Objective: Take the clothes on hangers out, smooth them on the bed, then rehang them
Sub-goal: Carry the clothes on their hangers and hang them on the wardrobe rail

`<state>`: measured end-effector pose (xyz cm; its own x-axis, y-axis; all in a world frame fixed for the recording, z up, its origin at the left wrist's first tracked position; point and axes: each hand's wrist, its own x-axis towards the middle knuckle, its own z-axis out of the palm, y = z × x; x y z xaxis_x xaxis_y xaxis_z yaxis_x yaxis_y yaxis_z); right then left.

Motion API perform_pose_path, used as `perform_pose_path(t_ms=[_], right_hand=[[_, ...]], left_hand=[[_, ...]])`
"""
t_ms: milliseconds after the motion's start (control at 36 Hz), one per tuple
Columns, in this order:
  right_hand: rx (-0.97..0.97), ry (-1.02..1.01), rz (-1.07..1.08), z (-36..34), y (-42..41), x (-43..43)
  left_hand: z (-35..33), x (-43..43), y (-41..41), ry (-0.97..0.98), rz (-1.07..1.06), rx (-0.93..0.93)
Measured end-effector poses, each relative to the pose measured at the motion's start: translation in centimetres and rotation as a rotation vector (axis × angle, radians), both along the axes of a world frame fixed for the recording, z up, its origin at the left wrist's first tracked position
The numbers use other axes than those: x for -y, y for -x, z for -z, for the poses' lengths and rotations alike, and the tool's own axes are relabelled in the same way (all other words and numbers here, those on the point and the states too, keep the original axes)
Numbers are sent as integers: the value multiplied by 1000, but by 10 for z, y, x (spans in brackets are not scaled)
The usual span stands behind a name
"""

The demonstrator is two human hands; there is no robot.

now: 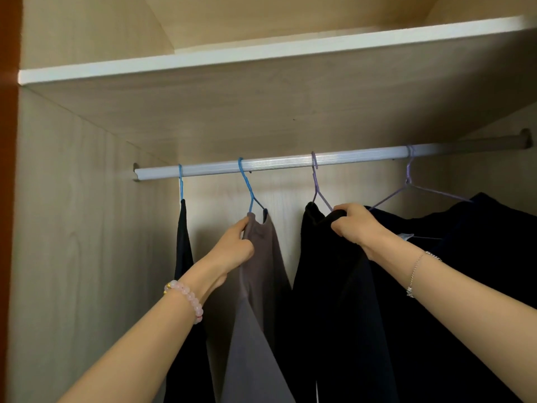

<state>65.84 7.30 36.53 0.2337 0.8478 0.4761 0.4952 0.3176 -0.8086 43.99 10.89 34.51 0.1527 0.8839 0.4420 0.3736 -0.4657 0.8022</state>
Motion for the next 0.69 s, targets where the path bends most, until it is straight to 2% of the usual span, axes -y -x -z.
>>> perform_pose_path(t_ms=[333,694], right_hand=[[36,15,11,-3,-19,18],[-35,24,-49,0,-14,20]], left_hand=[[0,10,-18,-25,5,-27],[4,19,-12,-26,10,65]])
